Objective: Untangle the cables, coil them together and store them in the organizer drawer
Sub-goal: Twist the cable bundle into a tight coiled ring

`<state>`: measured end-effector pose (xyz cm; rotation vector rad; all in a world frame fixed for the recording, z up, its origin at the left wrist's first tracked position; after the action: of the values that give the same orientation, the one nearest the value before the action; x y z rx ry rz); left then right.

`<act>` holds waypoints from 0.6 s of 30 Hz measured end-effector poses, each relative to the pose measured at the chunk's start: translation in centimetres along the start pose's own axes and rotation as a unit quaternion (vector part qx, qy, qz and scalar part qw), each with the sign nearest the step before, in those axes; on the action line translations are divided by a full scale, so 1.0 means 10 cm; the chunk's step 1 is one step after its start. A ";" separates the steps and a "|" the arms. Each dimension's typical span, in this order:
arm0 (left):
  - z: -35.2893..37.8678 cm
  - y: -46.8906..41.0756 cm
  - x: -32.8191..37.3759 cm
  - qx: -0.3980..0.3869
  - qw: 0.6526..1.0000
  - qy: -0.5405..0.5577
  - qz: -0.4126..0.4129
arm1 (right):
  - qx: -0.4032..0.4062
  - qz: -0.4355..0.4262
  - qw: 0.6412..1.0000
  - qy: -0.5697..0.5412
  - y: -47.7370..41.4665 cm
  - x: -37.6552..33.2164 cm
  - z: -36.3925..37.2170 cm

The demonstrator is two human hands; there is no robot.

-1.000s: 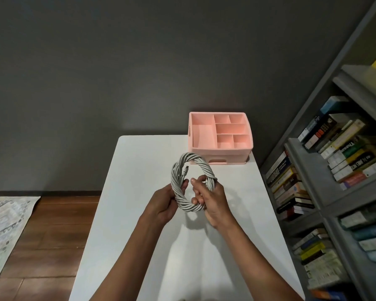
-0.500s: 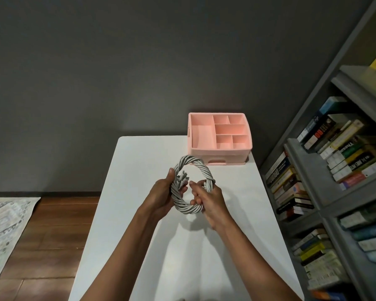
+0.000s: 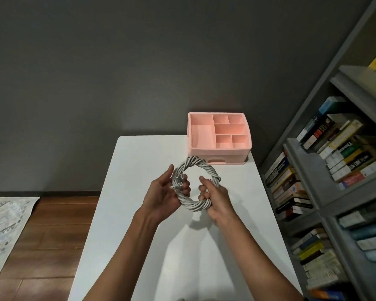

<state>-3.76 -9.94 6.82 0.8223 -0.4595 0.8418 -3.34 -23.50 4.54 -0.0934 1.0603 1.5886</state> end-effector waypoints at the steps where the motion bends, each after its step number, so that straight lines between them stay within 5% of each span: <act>1: -0.01 0.02 0.00 -0.010 1.000 -0.005 0.019 | -0.010 -0.031 0.999 0.021 0.00 -0.03 0.00; 7: 0.05 0.07 -0.02 -0.047 0.967 -0.224 0.112 | -0.049 -0.113 0.985 0.122 0.01 -0.06 -0.01; 18: 0.08 0.04 -0.10 0.112 0.937 -0.294 0.151 | -0.047 -0.141 0.969 0.199 0.03 -0.04 -0.06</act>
<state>-4.70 -10.87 6.86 1.2412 -1.0525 0.9352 -3.75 -24.15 4.59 -0.6226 1.2145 1.3875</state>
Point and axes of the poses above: each hand's wrist, its own y-axis away from the middle knuckle, its own z-axis out of the palm, x = y × z, the point moved 2 cm from there along -y, towards the middle knuckle, and after that the axes turned 14 degrees about -y, right-handed, at the moved point
